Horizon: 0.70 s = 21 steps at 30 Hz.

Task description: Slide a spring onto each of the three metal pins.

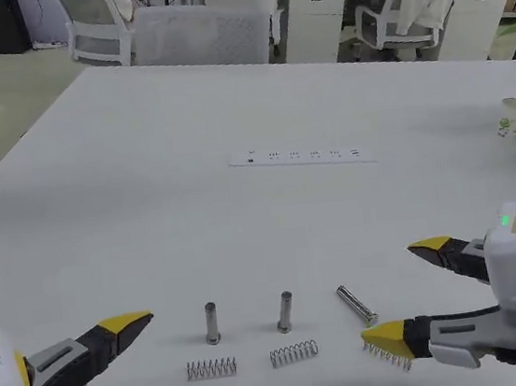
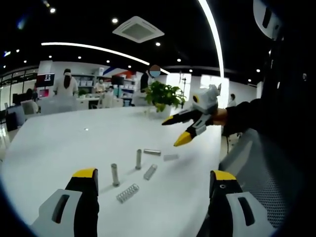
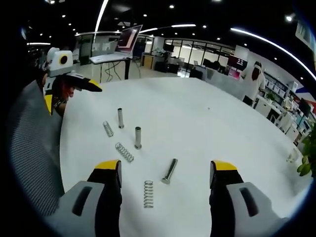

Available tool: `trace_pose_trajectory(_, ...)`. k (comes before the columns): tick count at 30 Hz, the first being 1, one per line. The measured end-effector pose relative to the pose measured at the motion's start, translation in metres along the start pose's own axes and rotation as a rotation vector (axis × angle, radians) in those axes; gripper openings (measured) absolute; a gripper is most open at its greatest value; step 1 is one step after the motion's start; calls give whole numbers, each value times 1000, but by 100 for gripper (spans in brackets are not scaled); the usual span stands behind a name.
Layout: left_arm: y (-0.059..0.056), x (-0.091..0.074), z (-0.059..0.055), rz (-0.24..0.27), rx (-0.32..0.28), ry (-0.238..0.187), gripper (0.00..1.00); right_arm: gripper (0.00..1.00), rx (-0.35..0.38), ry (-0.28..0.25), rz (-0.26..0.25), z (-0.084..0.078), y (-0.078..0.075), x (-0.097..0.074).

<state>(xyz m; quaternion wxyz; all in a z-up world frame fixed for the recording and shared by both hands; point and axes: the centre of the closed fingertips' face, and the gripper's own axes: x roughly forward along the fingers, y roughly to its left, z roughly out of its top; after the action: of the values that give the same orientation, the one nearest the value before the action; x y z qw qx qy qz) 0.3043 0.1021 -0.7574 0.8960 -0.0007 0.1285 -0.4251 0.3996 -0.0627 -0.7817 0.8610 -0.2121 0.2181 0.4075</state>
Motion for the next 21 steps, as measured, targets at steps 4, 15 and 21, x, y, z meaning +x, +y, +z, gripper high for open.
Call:
trace_pose_trajectory(4,0,0,-1,-3,3,2,90,67,5,15,2,3,-4,9)
trace_pose_trajectory(15,3,1,-2,3,2,1,90,48,63,110,8,-1,-17,33)
trace_pose_trajectory(21,5,1,-2,10,0,-2,90,36,86,179,11,-11,-19,44)
